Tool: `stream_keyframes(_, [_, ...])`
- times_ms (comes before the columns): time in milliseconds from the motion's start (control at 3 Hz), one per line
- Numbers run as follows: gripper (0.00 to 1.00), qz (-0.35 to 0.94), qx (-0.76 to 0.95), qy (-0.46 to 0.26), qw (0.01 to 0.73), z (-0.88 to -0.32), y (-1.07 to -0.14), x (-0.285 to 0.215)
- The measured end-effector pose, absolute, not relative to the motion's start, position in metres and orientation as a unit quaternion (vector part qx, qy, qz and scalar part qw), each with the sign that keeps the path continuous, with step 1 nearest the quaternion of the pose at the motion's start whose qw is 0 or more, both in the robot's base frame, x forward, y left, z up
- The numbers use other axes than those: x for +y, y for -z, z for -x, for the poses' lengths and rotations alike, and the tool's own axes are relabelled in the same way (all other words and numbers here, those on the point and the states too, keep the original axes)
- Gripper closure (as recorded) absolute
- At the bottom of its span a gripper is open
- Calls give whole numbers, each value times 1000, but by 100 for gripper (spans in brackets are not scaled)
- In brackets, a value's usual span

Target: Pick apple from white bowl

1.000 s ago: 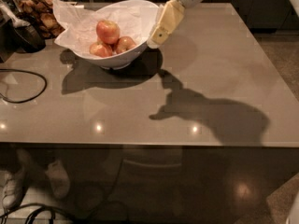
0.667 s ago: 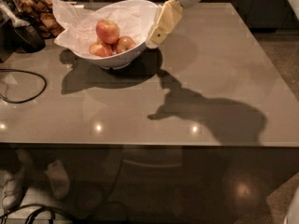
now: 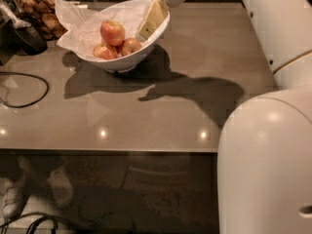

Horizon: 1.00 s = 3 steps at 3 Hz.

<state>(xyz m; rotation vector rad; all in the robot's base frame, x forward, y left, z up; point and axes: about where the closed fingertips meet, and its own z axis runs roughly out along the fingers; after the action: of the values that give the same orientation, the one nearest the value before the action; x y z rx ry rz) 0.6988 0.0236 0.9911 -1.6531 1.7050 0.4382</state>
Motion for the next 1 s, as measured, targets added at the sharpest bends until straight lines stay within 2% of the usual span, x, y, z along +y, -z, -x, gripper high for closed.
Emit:
stream_keyframes(333, [0,638,658,-168,363,-704,-997,23])
stream_keyframes(1000, [0,615,655,-209,386,-728,-981,49])
